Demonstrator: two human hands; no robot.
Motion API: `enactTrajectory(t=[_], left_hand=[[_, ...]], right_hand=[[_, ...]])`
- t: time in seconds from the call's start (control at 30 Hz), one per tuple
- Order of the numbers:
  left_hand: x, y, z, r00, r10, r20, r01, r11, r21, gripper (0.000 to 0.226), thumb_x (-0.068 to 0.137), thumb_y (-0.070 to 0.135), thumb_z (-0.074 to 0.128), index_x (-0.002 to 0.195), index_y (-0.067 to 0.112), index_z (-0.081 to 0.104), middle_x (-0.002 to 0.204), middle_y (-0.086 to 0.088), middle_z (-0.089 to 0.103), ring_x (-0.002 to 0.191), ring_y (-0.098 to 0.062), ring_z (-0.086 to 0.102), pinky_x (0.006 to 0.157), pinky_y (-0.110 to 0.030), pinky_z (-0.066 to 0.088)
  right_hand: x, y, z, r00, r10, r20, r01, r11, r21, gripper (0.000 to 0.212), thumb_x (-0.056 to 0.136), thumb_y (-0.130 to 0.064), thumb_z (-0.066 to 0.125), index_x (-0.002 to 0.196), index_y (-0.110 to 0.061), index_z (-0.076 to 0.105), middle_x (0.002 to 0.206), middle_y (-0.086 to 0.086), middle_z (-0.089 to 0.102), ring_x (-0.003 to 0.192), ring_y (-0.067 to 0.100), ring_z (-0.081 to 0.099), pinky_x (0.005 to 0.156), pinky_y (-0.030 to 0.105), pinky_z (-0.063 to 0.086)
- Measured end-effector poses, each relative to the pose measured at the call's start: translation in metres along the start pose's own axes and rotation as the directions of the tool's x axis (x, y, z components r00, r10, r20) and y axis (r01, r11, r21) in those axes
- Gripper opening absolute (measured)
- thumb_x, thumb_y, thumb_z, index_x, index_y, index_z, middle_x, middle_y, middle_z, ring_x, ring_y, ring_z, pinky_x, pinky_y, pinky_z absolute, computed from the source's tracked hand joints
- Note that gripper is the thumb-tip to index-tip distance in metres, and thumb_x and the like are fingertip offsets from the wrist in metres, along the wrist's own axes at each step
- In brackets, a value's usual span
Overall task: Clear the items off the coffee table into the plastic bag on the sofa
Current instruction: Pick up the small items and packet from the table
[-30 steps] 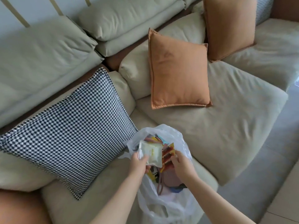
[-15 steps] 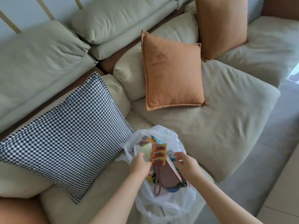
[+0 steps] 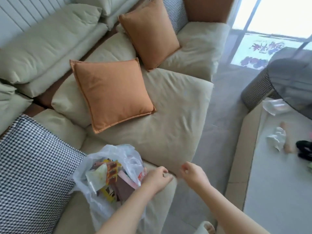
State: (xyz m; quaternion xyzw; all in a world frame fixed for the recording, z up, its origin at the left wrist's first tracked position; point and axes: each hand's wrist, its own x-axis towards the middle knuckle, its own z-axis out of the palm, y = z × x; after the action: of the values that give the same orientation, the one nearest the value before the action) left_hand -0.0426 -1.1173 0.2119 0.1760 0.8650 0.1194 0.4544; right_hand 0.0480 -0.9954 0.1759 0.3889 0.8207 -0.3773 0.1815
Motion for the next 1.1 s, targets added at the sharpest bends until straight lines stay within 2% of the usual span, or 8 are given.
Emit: enactTrajectory(t=[0.1,0.27,0.43,0.6,0.77,1.1], left_hand=[[0.011,0.046,0.032,0.999,0.047,0.012,-0.047,0.997,0.057,0.041,0.086,0.048,0.054,0.120,0.025,0.060,0.121,0.003,0.065,0.116,-0.016,0.057,0.097,-0.027,0.045],[0.030,0.118,0.089,0.987,0.133,0.088,-0.146,0.975,0.165,0.039,0.089,0.045,0.053,0.120,0.024,0.060,0.123,0.003,0.064,0.117,-0.015,0.057,0.096,-0.026,0.044],[0.040,0.179,0.145,0.973,0.175,0.151,-0.213,0.934,0.287,0.039,0.087,0.051,0.051,0.119,0.030,0.059,0.124,0.009,0.063,0.119,-0.013,0.056,0.097,-0.027,0.044],[0.053,0.220,0.196,0.959,0.201,0.198,-0.260,0.904,0.340,0.036,0.089,0.049,0.049,0.118,0.031,0.059,0.122,0.010,0.063,0.116,-0.013,0.057,0.096,-0.027,0.045],[0.068,0.255,0.241,0.948,0.226,0.223,-0.296,0.883,0.365,0.030,0.090,0.045,0.048,0.112,0.031,0.061,0.120,0.009,0.063,0.114,-0.012,0.057,0.093,-0.027,0.046],[0.100,0.329,0.312,0.899,0.260,0.353,-0.404,0.805,0.434,0.026,0.089,0.039,0.047,0.108,0.030,0.062,0.111,0.009,0.065,0.102,-0.012,0.061,0.085,-0.027,0.049]], right_hand=[[0.000,0.055,-0.021,0.997,0.064,-0.046,-0.063,0.998,0.023,0.024,0.088,-0.031,0.048,0.100,-0.018,0.064,0.108,0.006,0.066,0.106,0.027,0.058,0.086,0.032,0.046],[-0.005,0.146,-0.058,0.979,0.183,-0.093,-0.173,0.979,0.108,0.027,0.088,-0.033,0.048,0.104,-0.019,0.064,0.112,0.006,0.067,0.108,0.026,0.059,0.089,0.033,0.048],[-0.014,0.230,-0.090,0.941,0.311,-0.132,-0.281,0.938,0.203,0.028,0.090,-0.026,0.049,0.111,-0.016,0.063,0.118,0.008,0.065,0.114,0.027,0.056,0.095,0.036,0.045],[-0.017,0.303,-0.105,0.897,0.411,-0.165,-0.359,0.893,0.272,0.029,0.091,-0.026,0.048,0.115,-0.016,0.062,0.122,0.005,0.063,0.116,0.024,0.056,0.096,0.032,0.045],[-0.020,0.364,-0.116,0.852,0.489,-0.189,-0.412,0.847,0.336,0.033,0.092,-0.027,0.048,0.122,-0.017,0.057,0.126,0.004,0.060,0.119,0.021,0.053,0.097,0.031,0.043],[-0.027,0.449,-0.136,0.737,0.650,-0.184,-0.513,0.716,0.474,0.032,0.091,-0.027,0.048,0.120,-0.017,0.058,0.124,0.004,0.061,0.118,0.022,0.054,0.097,0.033,0.044]])
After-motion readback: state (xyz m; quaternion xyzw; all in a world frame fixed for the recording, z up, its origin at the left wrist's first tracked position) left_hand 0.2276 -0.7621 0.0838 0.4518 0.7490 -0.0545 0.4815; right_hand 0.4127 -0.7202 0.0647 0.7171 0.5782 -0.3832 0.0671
